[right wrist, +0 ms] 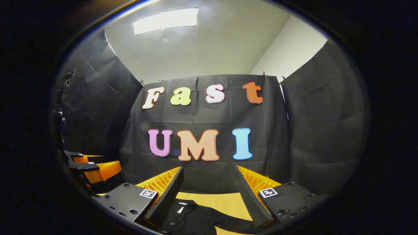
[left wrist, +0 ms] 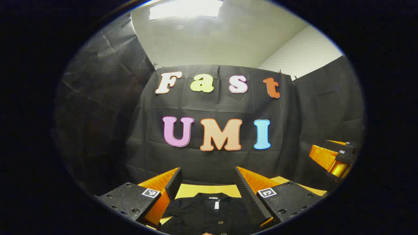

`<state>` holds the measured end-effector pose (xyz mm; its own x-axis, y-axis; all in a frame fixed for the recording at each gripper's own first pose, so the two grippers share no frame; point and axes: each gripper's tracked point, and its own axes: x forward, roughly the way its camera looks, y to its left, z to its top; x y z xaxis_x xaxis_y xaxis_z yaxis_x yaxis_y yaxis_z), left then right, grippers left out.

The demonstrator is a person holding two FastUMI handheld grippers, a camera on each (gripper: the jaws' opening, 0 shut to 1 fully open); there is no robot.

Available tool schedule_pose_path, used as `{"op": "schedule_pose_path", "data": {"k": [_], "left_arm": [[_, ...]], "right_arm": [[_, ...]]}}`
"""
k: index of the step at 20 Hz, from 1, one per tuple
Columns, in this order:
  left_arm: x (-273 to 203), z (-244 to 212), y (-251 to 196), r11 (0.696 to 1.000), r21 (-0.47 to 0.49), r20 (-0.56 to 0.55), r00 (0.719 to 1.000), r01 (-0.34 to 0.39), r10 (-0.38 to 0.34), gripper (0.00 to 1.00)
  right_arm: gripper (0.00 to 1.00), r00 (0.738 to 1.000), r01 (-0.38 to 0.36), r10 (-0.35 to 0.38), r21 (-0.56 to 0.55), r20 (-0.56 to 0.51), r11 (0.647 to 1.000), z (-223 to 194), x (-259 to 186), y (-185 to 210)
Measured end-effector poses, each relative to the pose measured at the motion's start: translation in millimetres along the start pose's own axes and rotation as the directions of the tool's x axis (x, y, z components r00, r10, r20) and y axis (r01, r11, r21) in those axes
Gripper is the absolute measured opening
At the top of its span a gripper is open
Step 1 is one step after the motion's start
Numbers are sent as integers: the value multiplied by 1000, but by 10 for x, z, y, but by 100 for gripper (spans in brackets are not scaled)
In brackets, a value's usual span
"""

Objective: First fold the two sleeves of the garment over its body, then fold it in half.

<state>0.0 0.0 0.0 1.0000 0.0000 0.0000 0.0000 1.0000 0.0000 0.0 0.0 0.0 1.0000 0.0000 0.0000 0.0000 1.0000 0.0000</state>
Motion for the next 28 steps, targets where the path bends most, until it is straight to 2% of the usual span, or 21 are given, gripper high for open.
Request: {"op": "schedule_pose_path", "data": {"k": [5, 10, 12, 14, 20, 28], "left_arm": [[10, 78, 44, 1000, 17, 33, 999, -13, 13, 92], [-39, 63, 303, 996, 40, 32, 996, -79, 78, 92], [-78, 66, 403, 994, 49, 35, 994, -102, 100, 92], [-91, 61, 474, 991, 71, 33, 993, -114, 112, 92], [-135, 50, 604, 991, 74, 25, 993, -116, 114, 93], [-229, -18, 852, 990, 75, 9, 993, -122, 122, 93]], "right_arm": [[99, 1000, -4, 3, 22, 21, 1000, 18, 49, 4], [99, 998, -40, 36, 92, 44, 995, 61, 112, 108], [96, 999, -42, 40, 78, 34, 996, 4, 132, 133], [97, 998, -56, 55, 50, 14, 997, -62, 112, 202], [98, 996, -88, 88, -14, -17, 996, -149, 40, 391], [99, 995, -94, 93, -7, -40, 996, -228, -8, 571]]}}
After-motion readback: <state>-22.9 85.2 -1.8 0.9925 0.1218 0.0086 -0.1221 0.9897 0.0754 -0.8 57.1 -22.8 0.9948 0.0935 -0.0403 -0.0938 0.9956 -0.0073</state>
